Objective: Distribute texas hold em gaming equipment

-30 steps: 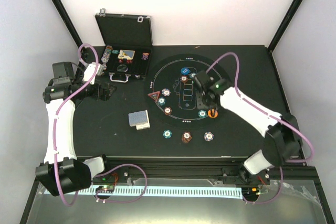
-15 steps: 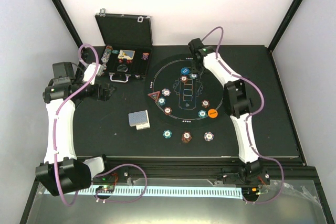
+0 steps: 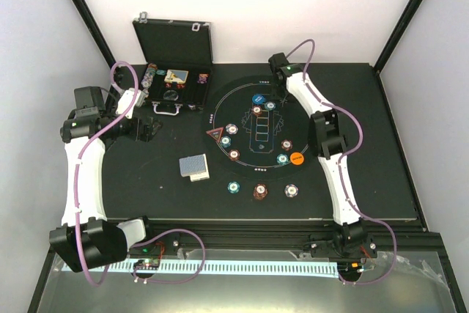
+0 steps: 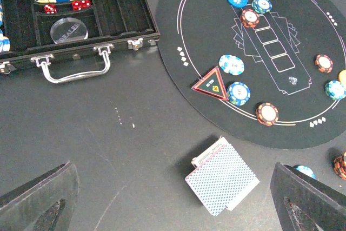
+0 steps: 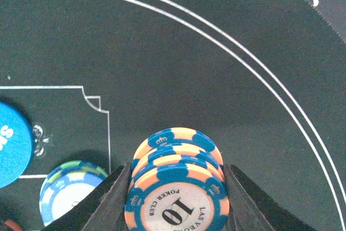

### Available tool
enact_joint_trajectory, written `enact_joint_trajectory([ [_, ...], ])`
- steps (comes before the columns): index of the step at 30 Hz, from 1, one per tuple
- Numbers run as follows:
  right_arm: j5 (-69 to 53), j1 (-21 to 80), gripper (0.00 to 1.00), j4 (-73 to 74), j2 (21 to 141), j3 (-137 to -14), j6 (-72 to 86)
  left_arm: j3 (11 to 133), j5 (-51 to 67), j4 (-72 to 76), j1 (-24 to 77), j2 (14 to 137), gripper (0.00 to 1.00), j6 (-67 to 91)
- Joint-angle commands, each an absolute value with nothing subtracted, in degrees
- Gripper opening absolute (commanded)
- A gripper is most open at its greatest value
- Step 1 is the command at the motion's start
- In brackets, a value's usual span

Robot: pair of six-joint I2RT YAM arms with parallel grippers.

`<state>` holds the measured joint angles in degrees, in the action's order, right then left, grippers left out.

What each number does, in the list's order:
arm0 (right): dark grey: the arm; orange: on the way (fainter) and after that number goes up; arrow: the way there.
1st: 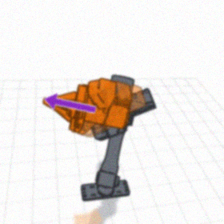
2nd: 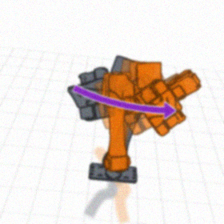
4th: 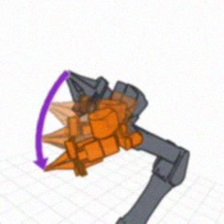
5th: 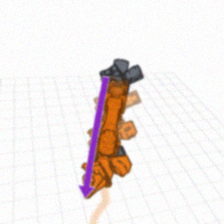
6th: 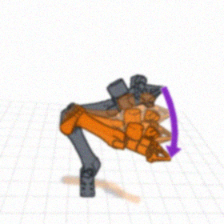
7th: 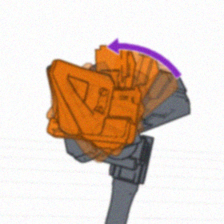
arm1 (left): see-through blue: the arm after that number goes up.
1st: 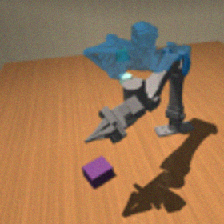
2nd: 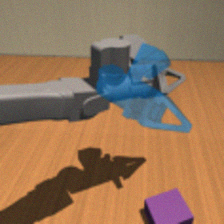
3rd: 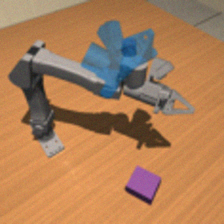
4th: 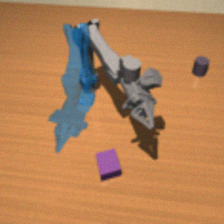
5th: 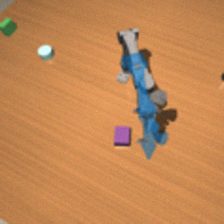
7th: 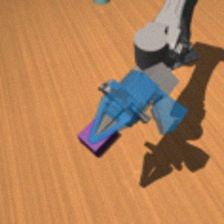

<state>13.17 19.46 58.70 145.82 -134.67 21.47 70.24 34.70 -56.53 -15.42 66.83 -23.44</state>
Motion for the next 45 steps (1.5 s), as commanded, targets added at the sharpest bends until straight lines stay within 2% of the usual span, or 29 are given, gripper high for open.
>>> enact_joint_trajectory([
  [1,12.39,18.75,0.31,57.66,147.26,-137.11,21.09,71.46,34.05,-57.66,-15.82,66.89,0.99,-24.26],
  [4,11.87,18.5,0.35,57.31,148.01,-137.53,21.09,71.43,33.94,-57.65,-15.82,66.88,0.99,-24.26],
  [10,10.38,18.37,0.49,57.41,150.03,-139.41,20.57,71.37,33.81,-57.57,-15.82,66.89,0.99,-24.17],
  [12,10.26,18.27,0.6,58.05,150.2,-140.4,20.47,71.37,33.88,-57.52,-15.82,66.9,0.99,-23.99],
  [14,10.54,18.28,0.65,58.39,149.34,-140.55,20.24,71.37,34.31,-57.46,-15.86,66.92,0.99,-23.91],
  [18,11.88,18.21,0.72,59.05,145.02,-139.84,19.74,71.37,35.58,-57.51,-15.82,66.71,0.99,-23.9],
  [23,11.32,18.32,0.73,60.12,136.09,-134.21,20.55,71.37,35.63,-57.41,-15.82,66.12,0.99,-24.03],
  [25,10.25,19.08,0.73,59.62,130.25,-126.7,21.58,71.37,35.51,-57.24,-15.82,65.78,0.99,-23.91],
  [30,11.45,25.02,0.78,49.57,110.53,-97.22,23.41,70.92,36.39,-56.71,-15.82,65.29,0.99,-23.72],
  [35,12.4,31.92,0.88,45.29,93.68,-71.75,28.72,70.45,36.87,-56.51,-15.82,64.93,0.99,-23.92],
  [40,11.97,38.94,0.89,45.61,79.86,-55.34,36.89,69.95,36.82,-55.99,-15.87,65.18,0.99,-24.3],
  [45,10.75,43.88,0.9,46.72,72.87,-45.0,42.75,69.21,36.58,-55.74,-15.83,65.66,0.99,-25.49],
])
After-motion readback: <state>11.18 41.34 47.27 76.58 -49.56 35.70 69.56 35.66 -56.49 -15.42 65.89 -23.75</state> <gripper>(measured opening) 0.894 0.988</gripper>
